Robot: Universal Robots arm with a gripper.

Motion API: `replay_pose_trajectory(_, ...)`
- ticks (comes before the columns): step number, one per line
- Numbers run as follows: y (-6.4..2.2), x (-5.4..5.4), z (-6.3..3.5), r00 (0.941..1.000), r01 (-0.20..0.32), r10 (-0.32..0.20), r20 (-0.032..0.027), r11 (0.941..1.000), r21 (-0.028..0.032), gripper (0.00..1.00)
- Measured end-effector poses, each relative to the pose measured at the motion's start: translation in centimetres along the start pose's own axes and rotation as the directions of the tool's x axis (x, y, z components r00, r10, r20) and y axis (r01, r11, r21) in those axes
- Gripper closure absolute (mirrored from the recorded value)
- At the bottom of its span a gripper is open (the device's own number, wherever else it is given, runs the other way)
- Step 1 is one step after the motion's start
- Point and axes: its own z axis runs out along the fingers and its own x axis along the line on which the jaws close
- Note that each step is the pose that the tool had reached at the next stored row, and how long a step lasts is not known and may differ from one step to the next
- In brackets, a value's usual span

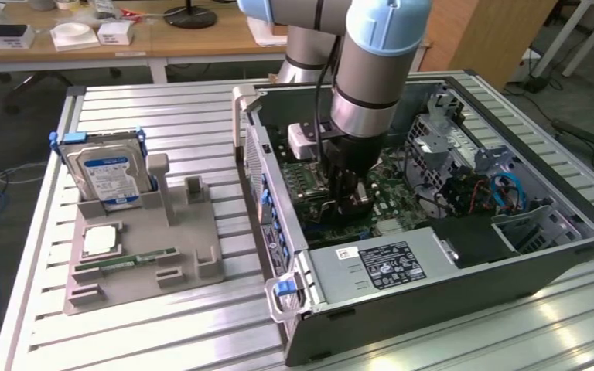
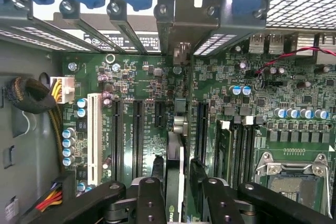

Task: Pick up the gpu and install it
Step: 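Insert the gpu into the slot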

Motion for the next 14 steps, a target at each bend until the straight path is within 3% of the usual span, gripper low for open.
replay_pose_trajectory(14,-0.01,0.0,-0.94,1.0,0.0,0.0,-0.0001,1.0,0.0011,0.66)
